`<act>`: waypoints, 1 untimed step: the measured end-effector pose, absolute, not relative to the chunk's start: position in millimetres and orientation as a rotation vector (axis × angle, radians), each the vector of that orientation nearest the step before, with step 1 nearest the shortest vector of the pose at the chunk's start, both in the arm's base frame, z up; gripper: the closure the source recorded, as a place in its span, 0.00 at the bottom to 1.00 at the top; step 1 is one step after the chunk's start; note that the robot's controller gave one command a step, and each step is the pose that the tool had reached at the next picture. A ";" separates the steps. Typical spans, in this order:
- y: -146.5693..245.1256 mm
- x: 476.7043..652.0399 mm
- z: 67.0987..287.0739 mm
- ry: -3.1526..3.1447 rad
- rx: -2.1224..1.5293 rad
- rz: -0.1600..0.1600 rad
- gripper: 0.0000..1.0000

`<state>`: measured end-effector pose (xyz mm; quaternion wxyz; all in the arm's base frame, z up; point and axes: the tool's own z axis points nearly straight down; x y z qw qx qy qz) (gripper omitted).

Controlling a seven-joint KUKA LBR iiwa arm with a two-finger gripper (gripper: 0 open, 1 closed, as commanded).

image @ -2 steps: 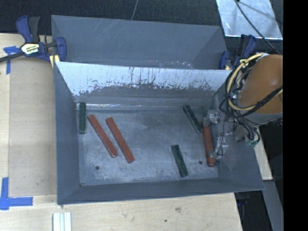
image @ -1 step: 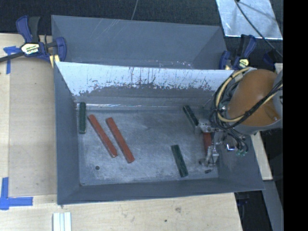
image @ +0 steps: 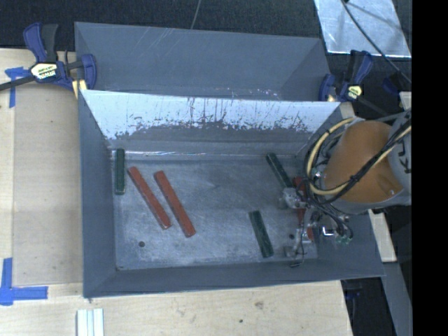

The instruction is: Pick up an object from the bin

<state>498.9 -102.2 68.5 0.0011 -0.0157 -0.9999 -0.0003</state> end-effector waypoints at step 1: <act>-133.5 512.2 70.3 -2.945 1.108 -0.006 1.00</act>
Offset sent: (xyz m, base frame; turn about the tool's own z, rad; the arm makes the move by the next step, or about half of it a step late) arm 0.0000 0.0000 0.0000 0.0000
